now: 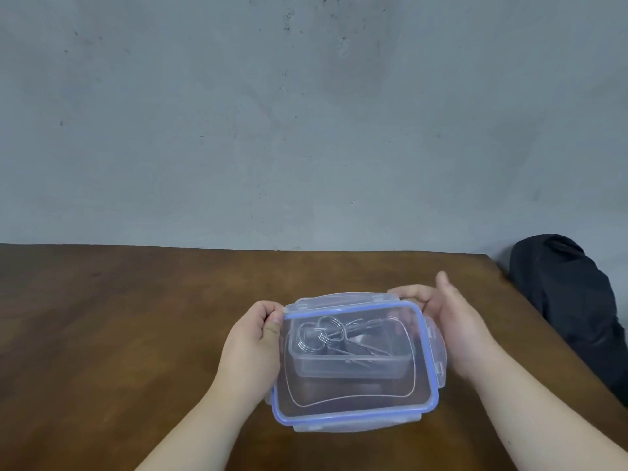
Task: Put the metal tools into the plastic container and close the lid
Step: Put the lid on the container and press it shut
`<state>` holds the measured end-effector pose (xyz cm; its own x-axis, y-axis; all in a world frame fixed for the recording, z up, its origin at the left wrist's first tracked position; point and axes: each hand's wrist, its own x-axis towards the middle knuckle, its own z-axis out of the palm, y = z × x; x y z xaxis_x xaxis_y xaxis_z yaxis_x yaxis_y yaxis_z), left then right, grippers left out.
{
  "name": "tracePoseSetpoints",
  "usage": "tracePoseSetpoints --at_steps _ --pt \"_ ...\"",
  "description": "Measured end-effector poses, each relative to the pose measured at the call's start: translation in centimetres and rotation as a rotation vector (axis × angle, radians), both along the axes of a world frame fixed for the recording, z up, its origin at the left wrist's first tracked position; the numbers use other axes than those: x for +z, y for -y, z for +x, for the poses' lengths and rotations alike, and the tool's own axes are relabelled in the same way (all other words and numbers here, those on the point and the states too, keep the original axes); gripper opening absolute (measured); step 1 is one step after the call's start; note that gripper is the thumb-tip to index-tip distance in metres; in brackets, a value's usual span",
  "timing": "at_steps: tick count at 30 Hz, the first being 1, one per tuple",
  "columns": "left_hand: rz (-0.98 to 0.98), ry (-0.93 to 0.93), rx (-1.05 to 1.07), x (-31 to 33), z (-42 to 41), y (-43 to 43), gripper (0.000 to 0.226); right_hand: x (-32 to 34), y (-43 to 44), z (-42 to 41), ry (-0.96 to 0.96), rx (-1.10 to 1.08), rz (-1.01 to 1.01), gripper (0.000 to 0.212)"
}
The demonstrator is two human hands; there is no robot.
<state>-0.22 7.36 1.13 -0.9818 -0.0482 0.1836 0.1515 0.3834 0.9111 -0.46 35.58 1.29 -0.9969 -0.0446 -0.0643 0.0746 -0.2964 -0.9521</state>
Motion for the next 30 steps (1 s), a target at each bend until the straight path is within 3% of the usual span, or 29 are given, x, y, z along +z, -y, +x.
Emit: tracePoseSetpoints --at_steps 2,4,6,9,15,21,30 --pt "-0.053 0.023 -0.033 0.5 -1.0 -0.4 0.029 1.1 -0.2 0.8 -0.007 0.103 0.125 0.071" --pt "-0.058 0.062 -0.071 0.7 -1.9 -0.8 0.028 1.8 0.0 1.0 -0.066 0.086 0.386 0.046" --pt "-0.005 0.121 -0.107 1.0 -2.6 -1.1 0.029 2.1 0.0 0.3 -0.088 0.006 0.525 0.026" --pt "0.034 0.185 -0.147 1.0 -4.0 -1.6 0.031 1.9 -0.2 -1.0 -0.057 -0.043 0.628 0.017" --pt "-0.113 0.181 -0.074 0.0 -7.7 -2.6 0.029 1.3 0.7 -3.8 0.038 -0.174 0.849 0.023" --pt "-0.440 0.131 -0.071 -0.9 -11.4 -3.0 0.026 0.1 1.3 -7.1 0.107 -0.143 1.340 0.033" --pt "-0.590 0.181 -0.093 -2.6 -13.2 -3.3 0.026 -2.0 1.7 -8.2 0.165 -0.158 1.538 0.045"
